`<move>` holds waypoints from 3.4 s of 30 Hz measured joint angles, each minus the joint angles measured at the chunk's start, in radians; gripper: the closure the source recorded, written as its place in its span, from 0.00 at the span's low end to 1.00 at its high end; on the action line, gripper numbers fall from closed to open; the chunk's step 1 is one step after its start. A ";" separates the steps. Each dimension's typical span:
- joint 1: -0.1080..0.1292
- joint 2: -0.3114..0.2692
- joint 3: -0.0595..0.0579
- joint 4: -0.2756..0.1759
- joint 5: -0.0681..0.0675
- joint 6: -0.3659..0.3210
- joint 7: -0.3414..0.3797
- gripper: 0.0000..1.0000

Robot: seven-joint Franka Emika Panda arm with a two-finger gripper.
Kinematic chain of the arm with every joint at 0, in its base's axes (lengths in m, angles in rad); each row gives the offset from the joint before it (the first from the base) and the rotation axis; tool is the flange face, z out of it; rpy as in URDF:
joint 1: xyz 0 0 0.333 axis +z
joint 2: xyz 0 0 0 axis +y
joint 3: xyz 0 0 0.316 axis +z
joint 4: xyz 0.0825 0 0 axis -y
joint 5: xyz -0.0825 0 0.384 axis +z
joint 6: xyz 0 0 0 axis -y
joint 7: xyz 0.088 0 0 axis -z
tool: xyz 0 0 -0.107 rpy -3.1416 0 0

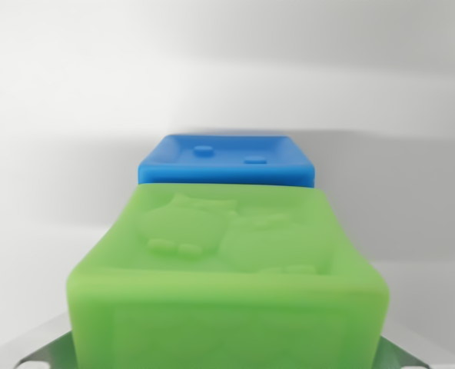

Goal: Stack cube

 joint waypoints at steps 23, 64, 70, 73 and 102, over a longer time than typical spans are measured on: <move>0.000 0.005 0.001 0.001 0.000 0.005 -0.001 0.00; 0.001 -0.115 -0.003 -0.009 -0.006 -0.100 0.004 0.00; 0.001 -0.169 -0.003 -0.010 -0.012 -0.152 0.008 0.00; 0.001 -0.197 -0.003 -0.009 -0.014 -0.181 0.010 0.00; 0.001 -0.424 -0.003 0.076 -0.027 -0.491 0.019 0.00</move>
